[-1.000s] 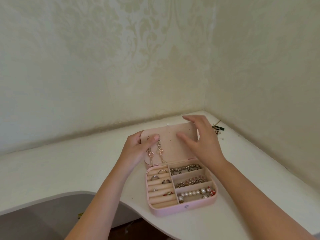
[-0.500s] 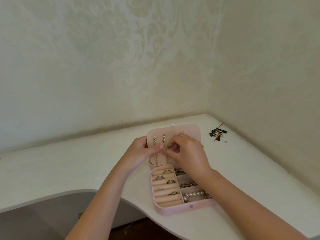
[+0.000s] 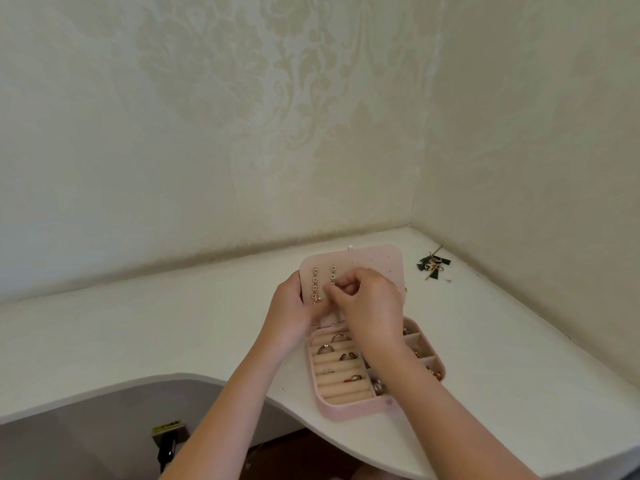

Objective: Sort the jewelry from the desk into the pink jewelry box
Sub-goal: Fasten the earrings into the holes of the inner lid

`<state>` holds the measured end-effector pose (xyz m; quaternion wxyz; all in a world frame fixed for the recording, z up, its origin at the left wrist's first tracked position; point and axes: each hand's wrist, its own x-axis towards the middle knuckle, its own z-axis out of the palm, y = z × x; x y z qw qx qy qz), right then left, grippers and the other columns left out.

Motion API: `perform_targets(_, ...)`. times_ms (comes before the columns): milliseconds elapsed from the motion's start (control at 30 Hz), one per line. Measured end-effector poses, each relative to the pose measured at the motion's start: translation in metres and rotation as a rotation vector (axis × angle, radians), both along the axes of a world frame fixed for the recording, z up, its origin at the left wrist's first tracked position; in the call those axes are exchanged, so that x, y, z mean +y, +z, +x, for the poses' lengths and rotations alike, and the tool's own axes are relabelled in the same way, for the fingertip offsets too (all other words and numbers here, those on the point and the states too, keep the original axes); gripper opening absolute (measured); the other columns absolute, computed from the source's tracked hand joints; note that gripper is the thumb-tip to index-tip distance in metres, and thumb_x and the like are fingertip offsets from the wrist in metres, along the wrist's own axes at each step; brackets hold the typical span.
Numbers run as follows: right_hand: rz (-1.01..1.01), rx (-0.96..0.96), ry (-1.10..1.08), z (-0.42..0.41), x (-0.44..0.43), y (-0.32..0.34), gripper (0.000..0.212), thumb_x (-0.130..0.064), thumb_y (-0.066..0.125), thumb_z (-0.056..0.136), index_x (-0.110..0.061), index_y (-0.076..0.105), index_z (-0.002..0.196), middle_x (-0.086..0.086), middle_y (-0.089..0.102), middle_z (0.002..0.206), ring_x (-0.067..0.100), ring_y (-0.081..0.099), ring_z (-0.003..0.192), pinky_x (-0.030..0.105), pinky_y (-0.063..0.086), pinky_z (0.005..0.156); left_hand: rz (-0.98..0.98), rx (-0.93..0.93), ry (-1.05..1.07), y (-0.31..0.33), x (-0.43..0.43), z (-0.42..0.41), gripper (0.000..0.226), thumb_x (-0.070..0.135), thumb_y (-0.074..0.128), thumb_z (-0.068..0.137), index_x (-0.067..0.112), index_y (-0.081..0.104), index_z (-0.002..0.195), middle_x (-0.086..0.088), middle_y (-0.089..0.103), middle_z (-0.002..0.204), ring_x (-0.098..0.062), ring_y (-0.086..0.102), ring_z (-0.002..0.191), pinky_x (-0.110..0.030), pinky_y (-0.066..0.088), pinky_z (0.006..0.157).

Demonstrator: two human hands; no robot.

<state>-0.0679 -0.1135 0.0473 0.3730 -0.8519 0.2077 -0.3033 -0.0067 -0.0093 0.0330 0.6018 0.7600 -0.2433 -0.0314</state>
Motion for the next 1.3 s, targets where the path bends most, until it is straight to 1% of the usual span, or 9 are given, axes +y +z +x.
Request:
perform_targets(133, 0.094, -0.001, 0.009, -0.002, 0.003, 0.002, 0.01, -0.03, 0.071, 0.079, -0.021, 0.068, 0.075, -0.01, 0.061, 0.063, 0.007, 0.057, 0.065, 0.029, 0.049, 0.066, 0.006, -0.023, 0.005, -0.001, 0.0, -0.001, 0.023, 0.01, 0.076, 0.076, 0.021, 0.06, 0.088, 0.005, 0.07, 0.079, 0.003, 0.061, 0.063, -0.017, 0.047, 0.057)
perform_targets(267, 0.149, -0.008, 0.002, -0.005, 0.004, 0.003, 0.01, -0.026, 0.071, 0.078, -0.025, 0.065, 0.07, -0.013, 0.059, 0.057, 0.001, 0.053, 0.057, 0.02, 0.044, 0.059, -0.001, -0.033, 0.019, -0.004, 0.0, -0.002, 0.021, 0.008, 0.075, 0.076, 0.013, 0.062, 0.091, -0.001, 0.071, 0.081, -0.004, 0.062, 0.066, -0.023, 0.047, 0.059)
perform_targets(500, 0.251, -0.042, 0.019, -0.006, 0.004, 0.001, 0.006, -0.021, 0.072, 0.076, -0.021, 0.066, 0.074, -0.009, 0.061, 0.061, 0.001, 0.053, 0.055, 0.018, 0.045, 0.059, -0.008, -0.034, 0.017, -0.003, 0.0, -0.005, 0.023, 0.005, 0.075, 0.074, 0.019, 0.06, 0.085, 0.003, 0.068, 0.074, 0.002, 0.056, 0.057, -0.016, 0.043, 0.054)
perform_targets(600, 0.289, -0.047, 0.04, -0.008, 0.001, 0.003, 0.005, -0.019, 0.072, 0.074, -0.019, 0.067, 0.073, -0.009, 0.063, 0.063, -0.003, 0.053, 0.053, 0.009, 0.042, 0.055, -0.016, -0.018, 0.015, -0.002, 0.0, -0.006, 0.027, 0.001, 0.074, 0.073, 0.019, 0.06, 0.085, 0.002, 0.069, 0.076, -0.001, 0.058, 0.06, -0.017, 0.045, 0.054)
perform_targets(700, 0.325, -0.049, 0.071, -0.009, -0.002, 0.007, 0.005, -0.015, 0.07, 0.075, -0.017, 0.066, 0.074, -0.009, 0.064, 0.066, -0.002, 0.053, 0.056, 0.006, 0.041, 0.053, -0.004, -0.007, 0.019, -0.004, -0.001, -0.004, 0.026, 0.003, 0.076, 0.072, 0.018, 0.06, 0.087, -0.001, 0.069, 0.078, -0.005, 0.059, 0.063, -0.02, 0.046, 0.056)
perform_targets(900, 0.397, -0.019, 0.138, -0.011, -0.007, 0.008, 0.01, -0.011, 0.071, 0.075, -0.017, 0.062, 0.076, -0.008, 0.058, 0.059, -0.003, 0.049, 0.047, 0.006, 0.037, 0.047, 0.028, 0.013, 0.012, -0.002, -0.001, -0.001, 0.028, 0.001, 0.076, 0.07, 0.013, 0.061, 0.091, 0.0, 0.069, 0.079, 0.003, 0.058, 0.059, -0.015, 0.044, 0.054)
perform_targets(1100, 0.391, 0.043, 0.205, -0.021, -0.015, 0.004, 0.017, -0.016, 0.075, 0.076, -0.021, 0.059, 0.081, -0.006, 0.061, 0.064, 0.007, 0.058, 0.062, 0.019, 0.044, 0.061, -0.041, 0.157, -0.098, 0.005, 0.005, -0.002, 0.021, -0.006, 0.058, 0.08, 0.013, 0.062, 0.088, 0.002, 0.067, 0.073, -0.007, 0.06, 0.064, -0.022, 0.047, 0.06)
perform_targets(1200, 0.341, 0.068, 0.211, -0.032, -0.029, 0.01, 0.011, -0.017, 0.073, 0.078, -0.018, 0.063, 0.083, -0.001, 0.066, 0.069, 0.008, 0.059, 0.064, 0.022, 0.046, 0.065, -0.138, 0.246, -0.078, 0.009, 0.0, 0.001, 0.011, 0.016, 0.06, 0.088, 0.011, 0.068, 0.095, -0.001, 0.073, 0.089, -0.017, 0.068, 0.085, -0.033, 0.051, 0.079)
perform_targets(1300, 0.268, 0.05, 0.162, -0.042, -0.056, 0.018, 0.005, -0.019, 0.069, 0.082, -0.016, 0.066, 0.078, -0.002, 0.069, 0.067, 0.0, 0.056, 0.053, 0.021, 0.045, 0.061, -0.233, 0.312, -0.006, 0.012, -0.01, 0.003, 0.03, 0.037, 0.056, 0.091, 0.01, 0.07, 0.092, -0.005, 0.074, 0.088, -0.017, 0.07, 0.082, -0.03, 0.053, 0.075)
